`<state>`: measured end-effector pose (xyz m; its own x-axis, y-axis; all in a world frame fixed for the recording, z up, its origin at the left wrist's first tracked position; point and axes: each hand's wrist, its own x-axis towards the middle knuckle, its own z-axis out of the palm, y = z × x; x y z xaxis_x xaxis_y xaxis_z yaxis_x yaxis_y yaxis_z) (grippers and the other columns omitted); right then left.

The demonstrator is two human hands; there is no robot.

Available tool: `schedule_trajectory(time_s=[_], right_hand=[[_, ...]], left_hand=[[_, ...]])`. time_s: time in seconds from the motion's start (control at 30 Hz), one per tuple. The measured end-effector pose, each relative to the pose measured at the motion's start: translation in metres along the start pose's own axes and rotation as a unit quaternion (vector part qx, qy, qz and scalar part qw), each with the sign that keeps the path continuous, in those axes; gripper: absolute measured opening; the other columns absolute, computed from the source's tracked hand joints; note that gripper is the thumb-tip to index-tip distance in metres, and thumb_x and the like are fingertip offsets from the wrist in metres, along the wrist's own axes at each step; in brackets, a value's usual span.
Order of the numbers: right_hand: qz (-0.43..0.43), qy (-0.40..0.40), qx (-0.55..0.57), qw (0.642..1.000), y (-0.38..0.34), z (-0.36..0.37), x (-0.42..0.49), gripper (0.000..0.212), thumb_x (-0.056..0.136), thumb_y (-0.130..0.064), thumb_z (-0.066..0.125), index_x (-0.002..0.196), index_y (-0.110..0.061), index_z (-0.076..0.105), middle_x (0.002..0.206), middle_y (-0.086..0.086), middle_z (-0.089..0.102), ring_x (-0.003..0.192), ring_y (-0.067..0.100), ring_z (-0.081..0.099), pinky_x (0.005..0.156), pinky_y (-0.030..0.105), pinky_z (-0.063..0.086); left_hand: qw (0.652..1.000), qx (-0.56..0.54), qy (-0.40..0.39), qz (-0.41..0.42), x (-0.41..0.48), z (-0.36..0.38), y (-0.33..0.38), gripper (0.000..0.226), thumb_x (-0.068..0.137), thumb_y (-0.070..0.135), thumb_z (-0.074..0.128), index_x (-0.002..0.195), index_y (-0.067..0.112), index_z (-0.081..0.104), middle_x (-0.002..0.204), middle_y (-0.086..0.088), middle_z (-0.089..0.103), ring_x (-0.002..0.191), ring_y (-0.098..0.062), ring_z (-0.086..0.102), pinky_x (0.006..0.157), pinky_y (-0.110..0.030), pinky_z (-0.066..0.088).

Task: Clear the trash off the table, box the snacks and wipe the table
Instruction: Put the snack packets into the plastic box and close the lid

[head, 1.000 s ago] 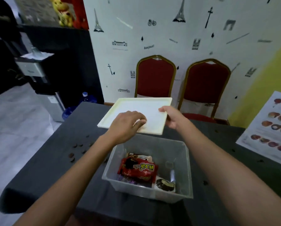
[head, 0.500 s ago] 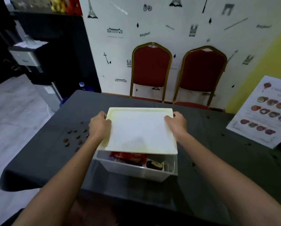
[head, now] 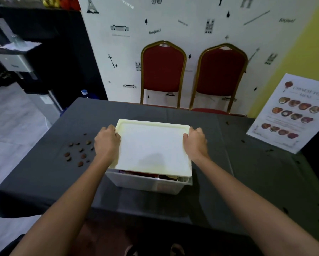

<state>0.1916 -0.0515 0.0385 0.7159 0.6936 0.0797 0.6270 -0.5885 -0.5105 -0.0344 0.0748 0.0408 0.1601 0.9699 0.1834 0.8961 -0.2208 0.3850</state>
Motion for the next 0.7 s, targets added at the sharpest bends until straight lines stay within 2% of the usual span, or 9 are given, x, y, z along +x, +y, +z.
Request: schedule_trajectory(time_s=[0.13, 0.23, 0.33, 0.43, 0.5, 0.53, 0.6, 0.63, 0.7], right_hand=[[0.003, -0.006, -0.011, 1.0, 0.001, 0.001, -0.004, 0.032, 0.1, -0.023, 0.04, 0.122, -0.005, 0.054, 0.119, 0.01, 0.05, 0.086, 0.02, 0.051, 0.065, 0.025, 0.035], [0.007, -0.001, -0.007, 1.0, 0.001, 0.005, -0.007, 0.032, 0.1, -0.023, 0.042, 0.123, -0.005, 0.054, 0.121, 0.008, 0.05, 0.081, 0.016, 0.047, 0.058, 0.022, 0.035], [0.01, -0.005, 0.0, 1.0, 0.003, 0.009, -0.009, 0.033, 0.1, -0.023, 0.042, 0.126, -0.005, 0.051, 0.122, 0.006, 0.049, 0.085, 0.016, 0.052, 0.06, 0.021, 0.038], [0.029, -0.014, 0.017, 0.999, 0.008, 0.013, -0.006, 0.034, 0.102, -0.027, 0.036, 0.129, -0.01, 0.047, 0.097, -0.007, 0.048, 0.069, 0.005, 0.048, 0.049, 0.013, 0.032], [0.039, -0.012, 0.004, 0.999, 0.011, 0.016, -0.003, 0.034, 0.103, -0.03, 0.033, 0.13, -0.013, 0.045, 0.081, -0.014, 0.04, 0.061, 0.003, 0.042, 0.042, 0.014, 0.026], [0.037, -0.013, 0.001, 0.999, 0.01, 0.016, -0.002, 0.035, 0.103, -0.029, 0.033, 0.131, -0.013, 0.045, 0.082, -0.014, 0.042, 0.062, 0.004, 0.043, 0.043, 0.015, 0.027], [0.021, -0.012, -0.021, 0.999, 0.006, 0.011, -0.001, 0.036, 0.101, -0.024, 0.036, 0.133, -0.009, 0.045, 0.107, -0.002, 0.051, 0.076, 0.013, 0.054, 0.051, 0.018, 0.034], [0.013, -0.013, -0.035, 0.999, 0.003, 0.009, -0.001, 0.036, 0.1, -0.02, 0.037, 0.133, -0.006, 0.046, 0.119, 0.004, 0.05, 0.086, 0.021, 0.058, 0.057, 0.022, 0.038], [0.011, -0.015, -0.048, 0.999, -0.003, 0.005, 0.0, 0.036, 0.1, -0.016, 0.037, 0.132, -0.003, 0.047, 0.128, 0.01, 0.046, 0.097, 0.03, 0.06, 0.063, 0.027, 0.04]], left_hand=[[1.0, 0.013, -0.009, 0.001, 0.0, 0.001, 0.0, 0.021, 0.095, 0.013, 0.042, 0.102, -0.002, 0.055, 0.102, -0.021, 0.055, 0.087, -0.038, 0.054, 0.069, -0.04, 0.043], [1.0, 0.006, -0.01, 0.011, -0.003, 0.002, -0.002, 0.024, 0.097, 0.014, 0.04, 0.11, -0.001, 0.055, 0.108, -0.022, 0.055, 0.093, -0.038, 0.052, 0.075, -0.044, 0.043], [1.0, -0.009, 0.007, 0.019, -0.008, 0.005, -0.005, 0.028, 0.099, 0.016, 0.038, 0.115, 0.001, 0.055, 0.113, -0.021, 0.054, 0.097, -0.037, 0.051, 0.079, -0.043, 0.041], [1.0, -0.016, 0.015, 0.021, -0.01, 0.007, -0.007, 0.028, 0.099, 0.018, 0.039, 0.114, 0.001, 0.055, 0.113, -0.02, 0.053, 0.097, -0.035, 0.05, 0.079, -0.042, 0.04], [1.0, -0.015, 0.021, 0.017, -0.011, 0.008, -0.006, 0.028, 0.099, 0.018, 0.039, 0.113, 0.001, 0.056, 0.113, -0.019, 0.053, 0.097, -0.035, 0.049, 0.078, -0.042, 0.041], [1.0, -0.011, 0.023, 0.016, -0.012, 0.008, -0.005, 0.028, 0.099, 0.018, 0.039, 0.113, 0.001, 0.056, 0.112, -0.019, 0.053, 0.097, -0.035, 0.049, 0.077, -0.043, 0.042], [1.0, 0.001, 0.023, 0.016, -0.014, 0.008, -0.004, 0.028, 0.099, 0.017, 0.039, 0.113, 0.0, 0.055, 0.112, -0.02, 0.053, 0.096, -0.035, 0.049, 0.075, -0.041, 0.042], [1.0, 0.008, 0.02, 0.015, -0.015, 0.008, -0.004, 0.028, 0.099, 0.017, 0.038, 0.113, 0.0, 0.055, 0.112, -0.02, 0.053, 0.096, -0.035, 0.049, 0.073, -0.041, 0.041], [1.0, 0.022, 0.014, 0.016, -0.016, 0.007, -0.004, 0.028, 0.099, 0.017, 0.038, 0.114, -0.001, 0.054, 0.113, -0.021, 0.052, 0.096, -0.036, 0.049, 0.072, -0.04, 0.04]])
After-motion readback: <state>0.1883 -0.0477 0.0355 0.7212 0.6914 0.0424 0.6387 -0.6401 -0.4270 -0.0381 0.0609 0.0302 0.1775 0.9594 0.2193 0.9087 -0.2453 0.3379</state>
